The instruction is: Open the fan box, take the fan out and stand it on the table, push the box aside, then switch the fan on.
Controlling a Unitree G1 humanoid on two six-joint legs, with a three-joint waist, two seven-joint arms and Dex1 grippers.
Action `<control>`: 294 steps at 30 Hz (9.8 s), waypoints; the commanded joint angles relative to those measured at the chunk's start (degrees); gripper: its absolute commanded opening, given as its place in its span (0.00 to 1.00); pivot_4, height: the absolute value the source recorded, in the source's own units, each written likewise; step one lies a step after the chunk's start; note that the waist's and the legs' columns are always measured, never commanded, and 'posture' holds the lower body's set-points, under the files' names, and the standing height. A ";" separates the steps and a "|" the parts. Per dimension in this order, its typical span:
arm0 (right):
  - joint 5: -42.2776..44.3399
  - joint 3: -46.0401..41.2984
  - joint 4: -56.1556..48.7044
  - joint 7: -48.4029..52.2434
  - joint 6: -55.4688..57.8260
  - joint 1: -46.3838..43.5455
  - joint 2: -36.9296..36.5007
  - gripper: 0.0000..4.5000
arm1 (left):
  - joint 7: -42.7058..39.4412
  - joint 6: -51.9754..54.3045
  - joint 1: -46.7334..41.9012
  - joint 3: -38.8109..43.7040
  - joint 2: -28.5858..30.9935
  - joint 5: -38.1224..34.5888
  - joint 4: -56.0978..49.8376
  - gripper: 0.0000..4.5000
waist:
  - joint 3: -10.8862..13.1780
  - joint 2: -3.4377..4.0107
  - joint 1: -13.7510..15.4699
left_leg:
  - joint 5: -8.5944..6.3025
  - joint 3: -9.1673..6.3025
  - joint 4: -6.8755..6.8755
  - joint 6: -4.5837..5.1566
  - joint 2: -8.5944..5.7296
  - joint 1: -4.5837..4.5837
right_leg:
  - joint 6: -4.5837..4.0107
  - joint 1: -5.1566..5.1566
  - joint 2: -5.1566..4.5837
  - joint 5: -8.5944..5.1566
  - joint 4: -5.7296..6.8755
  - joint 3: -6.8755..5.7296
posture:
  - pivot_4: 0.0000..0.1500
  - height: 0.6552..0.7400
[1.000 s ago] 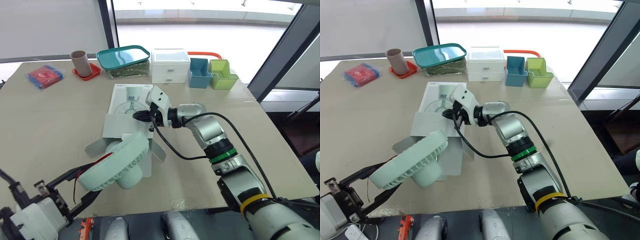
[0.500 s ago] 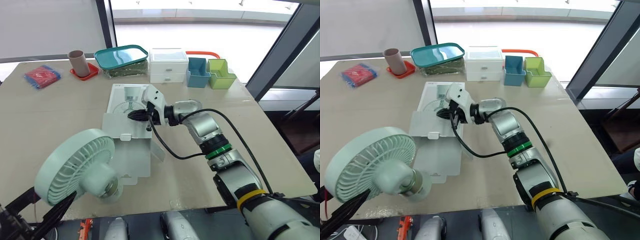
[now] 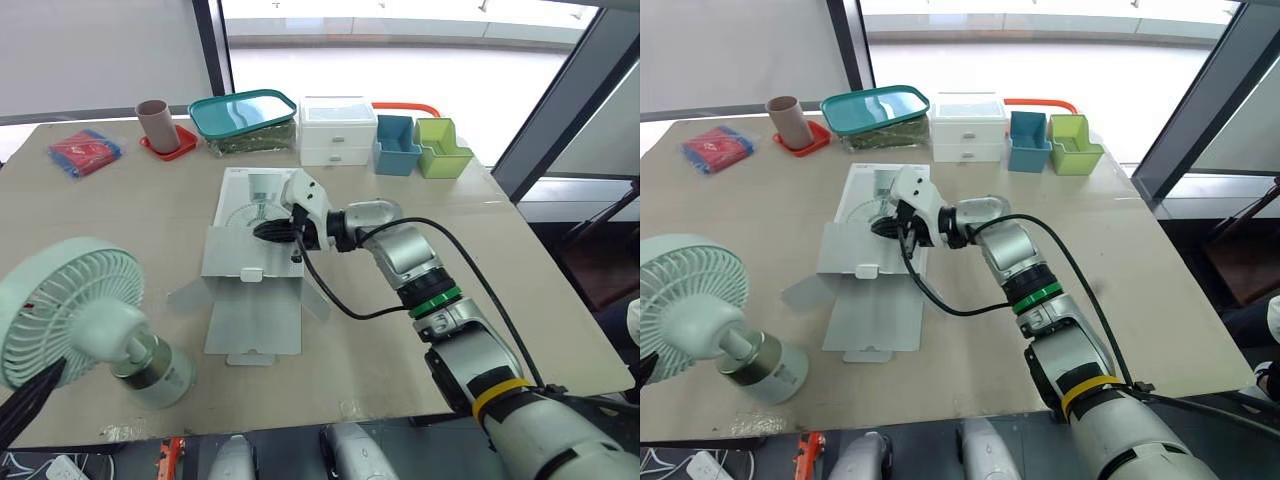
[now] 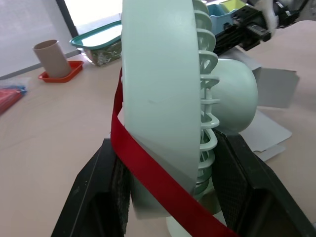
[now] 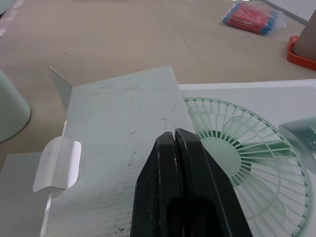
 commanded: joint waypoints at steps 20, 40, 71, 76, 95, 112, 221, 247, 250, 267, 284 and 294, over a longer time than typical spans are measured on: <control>9.96 -5.90 -21.27 2.31 10.68 4.47 -3.03 0.00 | 17.50 8.24 -36.44 -9.36 1.93 13.33 11.32 0.47 | -0.01 -0.01 0.33 | -0.01 -0.23 0.11 -0.04 0.00 0.00 | -0.34 0.13 0.00 0.39 0.04 -0.18 | 1.00 1.00; 20.81 -9.26 -42.39 -3.59 24.01 13.77 -10.72 0.98 | 19.44 10.11 -54.69 -15.02 4.24 20.28 17.67 0.46 | -0.02 -0.02 0.99 | 0.02 -0.33 0.35 -0.07 -0.02 -0.03 | -0.26 0.23 0.01 0.51 0.05 -0.23 | 1.00 1.00; 19.79 -8.26 -42.19 -6.52 23.75 14.95 -12.49 0.98 | 17.68 3.51 -58.11 -23.41 -0.83 30.00 21.65 0.46 | -0.02 -0.03 1.33 | 0.02 -0.52 0.35 -0.08 -0.08 -0.19 | -0.25 0.20 -0.06 0.51 0.01 -0.40 | 1.00 1.00; 19.81 -8.14 -42.32 -6.66 23.75 15.05 -12.99 0.99 | 16.60 3.83 -57.02 -23.50 -0.88 28.46 21.44 0.73 | -0.02 -0.03 1.56 | 0.03 -0.51 0.36 -0.08 -0.09 -0.18 | -0.23 0.23 -0.07 0.51 0.01 -0.39 | 1.00 1.00; 18.59 -6.43 -38.66 -5.02 20.34 13.86 -12.57 0.99 | 19.84 3.97 -50.62 -14.69 -2.19 22.04 13.21 0.98 | -0.02 -0.03 1.59 | 0.02 -0.50 0.36 -0.08 -0.09 -0.19 | -0.21 0.22 -0.08 0.49 0.00 -0.39 | 1.00 1.00; 17.61 -7.22 -36.66 -4.83 20.52 12.42 -12.62 0.99 | 20.63 20.62 -53.68 -13.93 15.29 -7.19 -5.32 0.98 | 0.04 0.00 1.55 | 0.02 -0.52 0.36 -0.08 -0.09 -0.19 | -0.18 0.22 -0.07 0.47 0.00 -0.39 | 1.00 1.00; 11.07 -34.03 -52.06 -33.36 56.38 41.08 -38.98 0.97 | -9.02 14.67 -56.81 -50.92 1.33 25.36 19.81 1.00 | 0.05 0.03 1.74 | -0.05 0.01 0.35 0.04 -0.32 -0.11 | 0.53 0.23 -0.15 0.10 -0.10 0.36 | 1.00 1.00; 30.86 -39.61 -56.48 -11.61 27.27 35.72 -38.13 0.99 | -6.45 15.80 -54.94 -49.05 1.89 25.00 16.74 1.00 | 0.06 0.01 1.61 | -0.12 0.08 0.52 0.22 -0.42 0.11 | 0.68 0.54 -0.14 0.17 -0.19 0.59 | 1.00 1.00; 31.56 -33.31 -55.74 -14.58 28.19 30.25 -33.55 0.99 | -6.01 15.10 -53.15 -47.67 1.92 25.01 16.32 1.00 | 0.05 0.02 1.51 | -0.12 0.10 0.51 0.22 -0.36 0.14 | 0.64 0.53 -0.11 0.19 -0.18 0.61 | 1.00 1.00; 25.22 -10.02 -49.77 -11.52 17.90 25.42 -17.57 0.99 | 1.42 0.85 -37.35 -43.62 -5.57 33.46 10.43 1.00 | 0.05 0.02 1.76 | -0.17 0.00 0.49 0.28 -0.44 -0.16 | 0.39 0.37 -0.21 0.31 -0.24 0.52 | 1.00 1.00; 18.97 -5.12 -33.69 -2.22 8.42 18.09 -12.23 0.99 | 24.62 2.37 -22.73 -30.72 -16.29 16.33 -9.78 1.00 | 0.08 -0.07 1.57 | -0.17 0.05 0.53 0.28 -0.34 -0.10 | 0.63 0.40 -0.13 0.18 -0.29 0.54 | 1.00 1.00; 16.68 -4.72 -31.55 -3.65 9.40 15.75 -10.30 0.99 | 31.75 5.08 -29.40 -26.41 -14.34 12.28 -8.40 1.00 | 0.07 -0.07 1.59 | -0.17 0.04 0.52 0.28 -0.34 -0.10 | 0.61 0.40 -0.12 0.19 -0.28 0.53 | 1.00 1.00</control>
